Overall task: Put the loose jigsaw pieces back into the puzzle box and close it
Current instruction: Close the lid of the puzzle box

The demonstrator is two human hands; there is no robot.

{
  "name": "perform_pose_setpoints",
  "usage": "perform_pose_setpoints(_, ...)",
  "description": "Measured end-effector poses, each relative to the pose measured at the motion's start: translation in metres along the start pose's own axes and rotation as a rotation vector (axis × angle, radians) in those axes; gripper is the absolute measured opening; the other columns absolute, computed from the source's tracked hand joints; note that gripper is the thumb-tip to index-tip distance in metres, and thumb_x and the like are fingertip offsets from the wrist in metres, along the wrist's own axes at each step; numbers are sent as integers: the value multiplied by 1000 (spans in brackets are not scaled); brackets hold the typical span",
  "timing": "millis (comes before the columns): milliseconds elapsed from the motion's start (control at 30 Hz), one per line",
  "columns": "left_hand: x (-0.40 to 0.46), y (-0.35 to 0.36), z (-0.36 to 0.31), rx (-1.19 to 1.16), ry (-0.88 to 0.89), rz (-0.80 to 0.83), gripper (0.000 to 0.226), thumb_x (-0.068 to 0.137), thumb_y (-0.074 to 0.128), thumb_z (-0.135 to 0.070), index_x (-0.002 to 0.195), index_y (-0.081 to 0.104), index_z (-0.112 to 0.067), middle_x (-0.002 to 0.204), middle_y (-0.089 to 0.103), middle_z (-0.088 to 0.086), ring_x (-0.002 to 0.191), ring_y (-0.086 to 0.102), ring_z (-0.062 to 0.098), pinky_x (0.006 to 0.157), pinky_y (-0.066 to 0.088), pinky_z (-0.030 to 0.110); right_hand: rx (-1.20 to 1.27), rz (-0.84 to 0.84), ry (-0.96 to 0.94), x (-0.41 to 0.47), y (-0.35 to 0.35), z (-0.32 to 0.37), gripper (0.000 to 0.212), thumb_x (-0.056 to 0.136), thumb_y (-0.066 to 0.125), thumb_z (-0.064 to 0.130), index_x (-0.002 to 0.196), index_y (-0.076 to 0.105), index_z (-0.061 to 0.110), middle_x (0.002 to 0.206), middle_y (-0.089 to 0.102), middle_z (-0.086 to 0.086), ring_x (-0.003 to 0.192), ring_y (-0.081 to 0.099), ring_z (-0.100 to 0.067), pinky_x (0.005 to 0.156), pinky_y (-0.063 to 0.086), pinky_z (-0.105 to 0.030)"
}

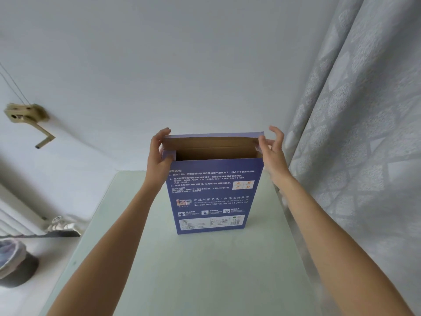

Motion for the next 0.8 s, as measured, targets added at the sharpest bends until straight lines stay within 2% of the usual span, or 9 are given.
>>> perform_pose_setpoints(67,-5,-4,3,112,46,-1,46,86,48,2,125,45,-23,128,49,5,121,45,10,100,39,21,-182,35,-21,3,-5,-1,27,98,41,37,121,45,25,98,56,6,98,59,-16,86,51,-38)
perform_pose_setpoints(133,-10,-11,2,322,134,-42,34,89,54,-6,118,50,-25,122,52,-5,115,48,6,98,40,22,-272,60,-20,2,-11,2,19,97,45,33,113,51,25,101,58,4,98,58,-18,87,51,-40)
perform_pose_setpoints(233,-18,-16,-4,453,204,-23,33,88,60,-13,119,55,-20,120,51,-11,111,51,5,90,44,18,-296,79,-39,-3,-20,7,21,96,48,26,114,55,19,97,60,3,95,59,-17,85,50,-32)
perform_pose_setpoints(300,-20,-17,-10,429,167,-4,33,86,65,-21,118,57,-22,117,52,-11,104,53,2,84,46,12,-347,62,-116,-6,-23,12,22,94,52,20,114,58,17,92,63,3,86,60,-14,77,48,-21)
perform_pose_setpoints(367,-16,-18,-17,451,130,-43,27,86,65,-25,113,60,-25,112,56,-10,96,56,2,77,45,9,-354,60,-193,-7,-21,19,20,91,56,16,109,63,19,86,66,1,76,60,-14,69,46,-16)
perform_pose_setpoints(500,-8,-19,-30,614,178,-66,14,88,60,-25,102,61,-26,104,62,-10,86,61,13,69,48,30,-135,48,-106,-4,-19,28,15,92,56,17,102,67,17,95,69,-5,75,63,-6,62,44,-6)
perform_pose_setpoints(633,-13,-21,-29,594,209,5,21,83,67,-29,101,60,-20,102,60,-9,85,56,10,71,51,23,-186,55,-69,-5,-22,25,19,92,57,16,110,62,13,91,69,-5,76,64,-3,60,43,-1)
perform_pose_setpoints(733,-14,-21,-28,560,178,15,21,85,65,-28,103,60,-18,104,60,-8,85,52,2,69,44,8,-252,114,-77,-3,-28,25,11,89,61,20,99,67,18,94,72,-6,82,68,-12,79,53,-19)
perform_pose_setpoints(800,-11,-21,-28,563,163,24,18,87,63,-26,103,60,-18,104,59,-10,85,50,0,69,44,10,-315,155,-85,-2,-31,24,9,88,63,24,96,67,24,88,71,-2,86,68,-16,90,52,-37)
Point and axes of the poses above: each hand's wrist, its own x-axis towards the middle knuckle, its own y-axis out of the palm, z = x × y, the point moved 2 cm from there along x, towards the middle knuckle
